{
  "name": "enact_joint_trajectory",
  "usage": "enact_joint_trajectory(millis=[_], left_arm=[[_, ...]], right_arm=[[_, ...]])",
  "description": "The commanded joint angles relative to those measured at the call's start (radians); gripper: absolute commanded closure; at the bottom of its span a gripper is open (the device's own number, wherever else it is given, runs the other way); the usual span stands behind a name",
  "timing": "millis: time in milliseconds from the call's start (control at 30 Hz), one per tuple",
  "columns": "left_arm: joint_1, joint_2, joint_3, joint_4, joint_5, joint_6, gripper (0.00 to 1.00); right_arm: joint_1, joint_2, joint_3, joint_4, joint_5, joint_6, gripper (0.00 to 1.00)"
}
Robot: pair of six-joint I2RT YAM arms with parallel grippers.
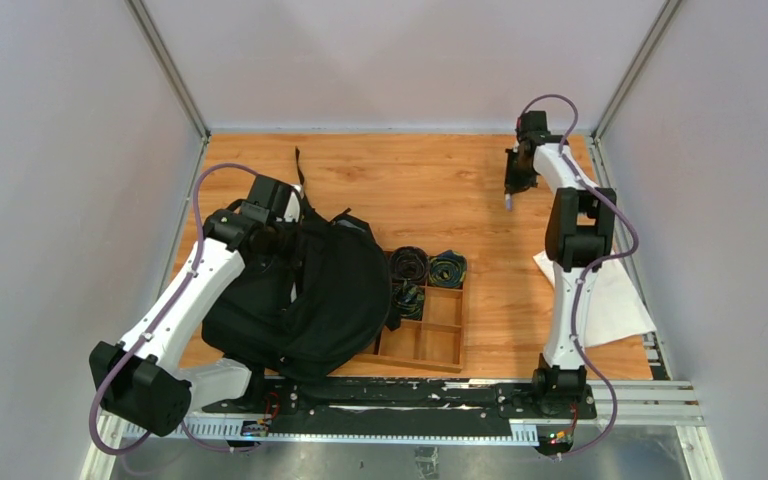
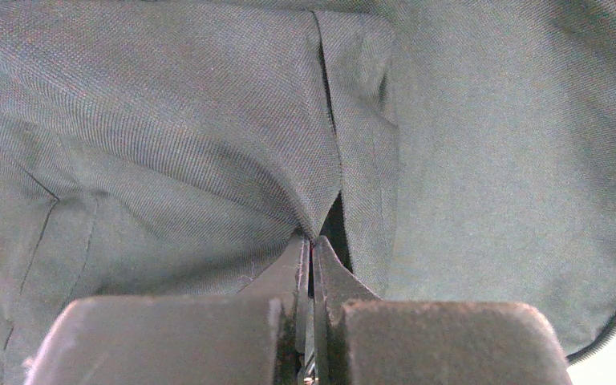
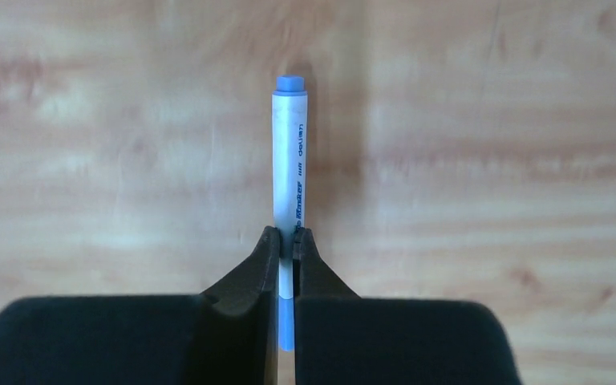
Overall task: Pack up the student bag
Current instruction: Pick up the stationery from the center of the board.
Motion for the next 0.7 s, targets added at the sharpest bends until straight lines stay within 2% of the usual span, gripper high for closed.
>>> enact_joint_trajectory(millis=[0,367,533,667], left_arm=[[-0.005,-0.029,0.027,0.056,0.076,-0.002,1.00],[-0.005,-0.098,0.009,0.057,0.087,0.005,1.00],[-0.005,-0.103,0.002,0.055,0.083,0.012,1.00],[-0.005,-0.118,0.005,0.054,0.079,0.014,1.00]], right_arm=[[0.003,-0.206,-0.171,-0.003,-0.067,0.058,1.00],[0.057,-0.671,-0.625,0.058,-0.153,0.120,1.00],[0.179,-0.874,-0.749,0.053,-0.208,0.141,1.00],[0.361,-1.014,-0.815,0.060,-0.285,0.180,1.00]])
